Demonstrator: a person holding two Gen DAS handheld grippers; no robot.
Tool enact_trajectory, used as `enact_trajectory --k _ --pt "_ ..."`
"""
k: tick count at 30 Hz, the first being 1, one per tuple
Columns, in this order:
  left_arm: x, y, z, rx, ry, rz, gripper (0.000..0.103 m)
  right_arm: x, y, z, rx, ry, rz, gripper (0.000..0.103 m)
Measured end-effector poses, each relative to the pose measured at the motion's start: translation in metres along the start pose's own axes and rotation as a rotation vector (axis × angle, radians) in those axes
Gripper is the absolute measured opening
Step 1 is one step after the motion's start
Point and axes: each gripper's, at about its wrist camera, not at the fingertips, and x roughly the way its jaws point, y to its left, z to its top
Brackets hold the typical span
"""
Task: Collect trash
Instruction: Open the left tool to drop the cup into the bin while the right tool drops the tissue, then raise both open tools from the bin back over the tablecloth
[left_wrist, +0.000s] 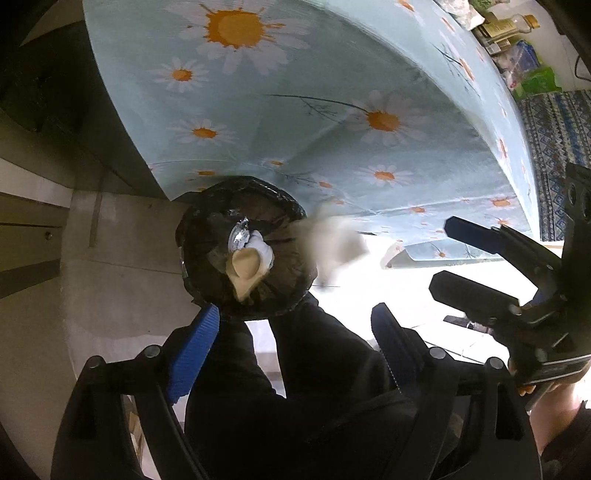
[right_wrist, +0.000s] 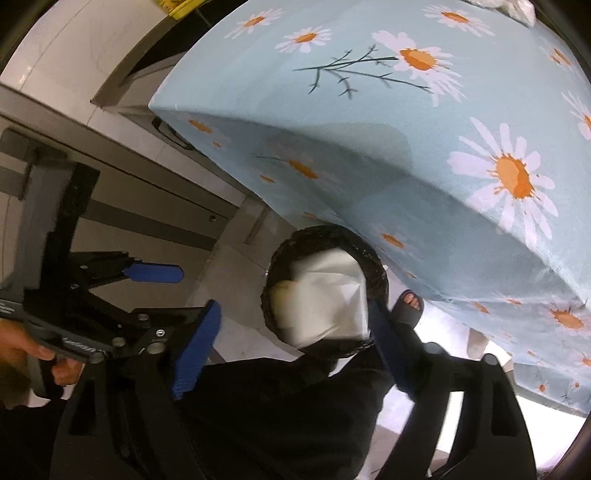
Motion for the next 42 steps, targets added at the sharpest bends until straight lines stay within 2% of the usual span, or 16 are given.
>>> enact_trajectory --k 13,20,31,42 --pt "-0.014 -0.003 0.001 0.002 -0.025 0.007 0.082 -0.013 0.003 0.003 0.005 -0.033 -0.001 0.083" --pt "-0.033 -0.006 0.004 0.02 -0.07 0.003 0.082 -0.031 0.003 0.003 0.002 -0.07 -0.02 0.083" --pt "-0.075 -0.041 0.016 0.124 -0.161 -0.01 0.082 -0.088 0.005 0.002 0.002 -0.197 -0.056 0.083" --pt "-0.098 -0.083 0.038 0.212 -0.215 -0.02 0.082 -0.138 -0.02 0.004 0.029 -0.316 -0.105 0.083"
